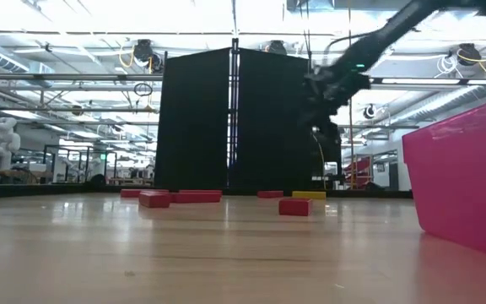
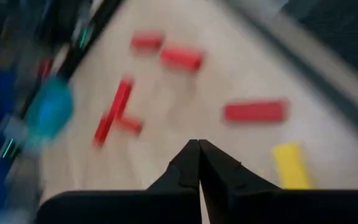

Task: Sort blocks
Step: Put the yellow block into the orange bin

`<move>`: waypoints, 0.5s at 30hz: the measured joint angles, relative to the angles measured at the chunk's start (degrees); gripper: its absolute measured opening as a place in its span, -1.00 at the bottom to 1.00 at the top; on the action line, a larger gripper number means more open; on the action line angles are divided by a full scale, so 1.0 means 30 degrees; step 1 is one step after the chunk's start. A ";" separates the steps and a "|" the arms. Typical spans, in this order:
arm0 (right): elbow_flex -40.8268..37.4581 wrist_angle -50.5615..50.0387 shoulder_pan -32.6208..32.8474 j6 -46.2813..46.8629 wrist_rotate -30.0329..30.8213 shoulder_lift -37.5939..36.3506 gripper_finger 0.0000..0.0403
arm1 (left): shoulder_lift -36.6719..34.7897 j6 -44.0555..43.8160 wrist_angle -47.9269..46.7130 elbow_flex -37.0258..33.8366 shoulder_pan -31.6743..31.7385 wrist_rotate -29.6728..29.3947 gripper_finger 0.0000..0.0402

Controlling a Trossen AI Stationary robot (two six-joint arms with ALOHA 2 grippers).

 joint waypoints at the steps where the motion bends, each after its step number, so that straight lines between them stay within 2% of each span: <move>1: -0.1724 0.2245 -0.0229 0.1403 0.0544 -0.1069 -1.00 | -0.0006 0.0001 0.0000 0.0000 0.0000 0.0000 -0.92; 5: -0.9391 0.9802 -0.0596 0.7306 0.4114 -0.5332 -1.00 | -0.0006 0.0024 0.0000 0.0000 0.0000 -0.0004 -0.92; 8: -1.3276 1.2695 -0.0040 1.3274 0.7801 -0.7598 -1.00 | 0.0003 0.0085 0.0002 0.0000 0.0000 -0.0782 -0.92; 11: -1.5418 1.3884 0.0901 2.0024 1.1347 -0.8893 -1.00 | 0.0031 0.0059 0.0000 0.0000 0.0000 -0.1994 -0.92; 15: -1.5651 1.3661 0.2870 2.2197 1.6137 -0.9029 -1.00 | 0.0085 0.0033 0.0007 0.0000 0.0000 -0.2512 -0.92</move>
